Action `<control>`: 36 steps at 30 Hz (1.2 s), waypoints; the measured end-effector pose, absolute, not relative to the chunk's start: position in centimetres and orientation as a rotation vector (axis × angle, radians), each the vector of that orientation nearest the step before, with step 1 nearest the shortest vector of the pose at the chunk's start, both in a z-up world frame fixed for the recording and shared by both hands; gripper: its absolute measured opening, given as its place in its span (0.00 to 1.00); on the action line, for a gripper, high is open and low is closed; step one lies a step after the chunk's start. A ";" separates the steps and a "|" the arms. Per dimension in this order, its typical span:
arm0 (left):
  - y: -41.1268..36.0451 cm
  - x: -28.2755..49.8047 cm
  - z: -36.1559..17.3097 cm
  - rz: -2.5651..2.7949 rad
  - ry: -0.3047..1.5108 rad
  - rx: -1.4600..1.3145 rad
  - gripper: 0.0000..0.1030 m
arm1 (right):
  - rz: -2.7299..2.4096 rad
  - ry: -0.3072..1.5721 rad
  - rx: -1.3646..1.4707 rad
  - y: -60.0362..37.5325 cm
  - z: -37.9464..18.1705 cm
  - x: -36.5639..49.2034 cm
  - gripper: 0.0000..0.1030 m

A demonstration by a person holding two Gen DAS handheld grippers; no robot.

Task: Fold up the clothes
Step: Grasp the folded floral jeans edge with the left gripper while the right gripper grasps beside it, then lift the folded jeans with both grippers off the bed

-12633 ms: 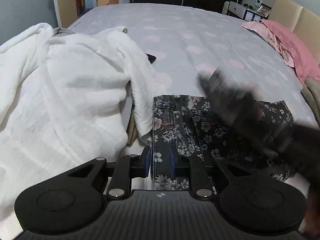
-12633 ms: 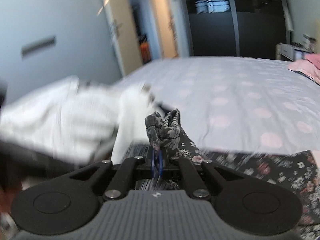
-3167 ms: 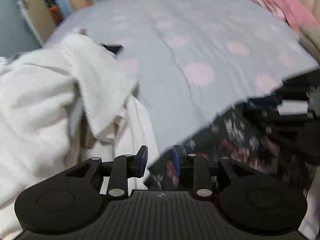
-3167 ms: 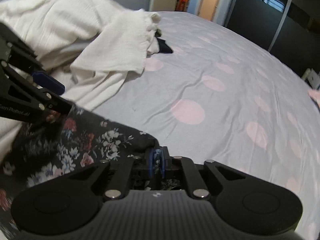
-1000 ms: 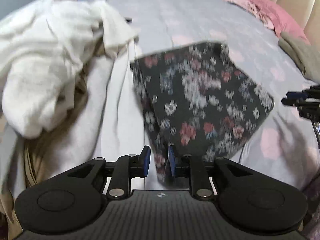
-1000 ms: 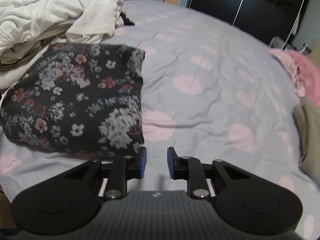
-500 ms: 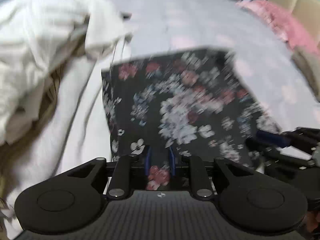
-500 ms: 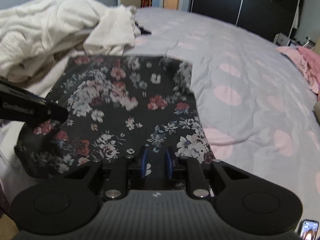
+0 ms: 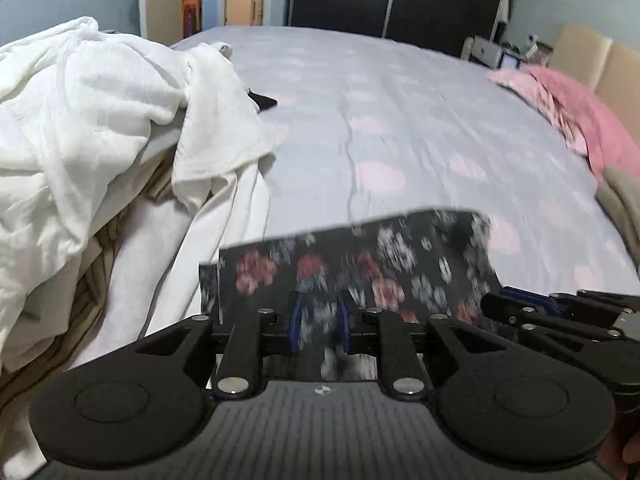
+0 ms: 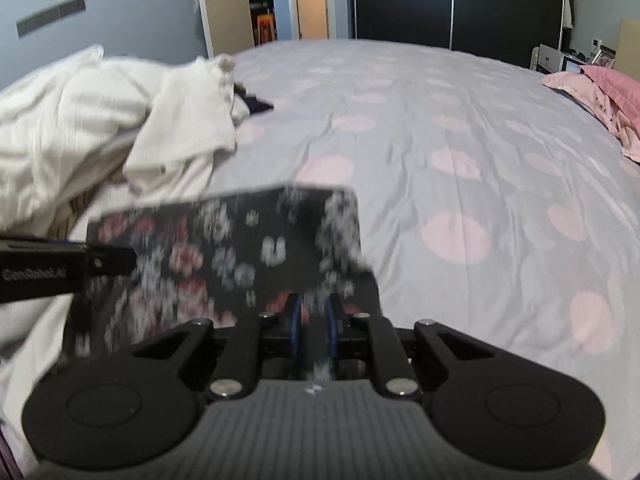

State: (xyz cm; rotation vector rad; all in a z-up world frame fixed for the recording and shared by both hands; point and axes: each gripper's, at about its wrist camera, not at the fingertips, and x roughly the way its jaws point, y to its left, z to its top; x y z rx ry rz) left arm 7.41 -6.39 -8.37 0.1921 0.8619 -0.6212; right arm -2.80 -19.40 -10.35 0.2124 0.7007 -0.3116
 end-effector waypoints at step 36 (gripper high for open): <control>0.0 10.2 -10.1 -0.526 1.080 -0.061 0.59 | -0.259 0.791 0.465 -25.2 -10.2 -3.0 0.71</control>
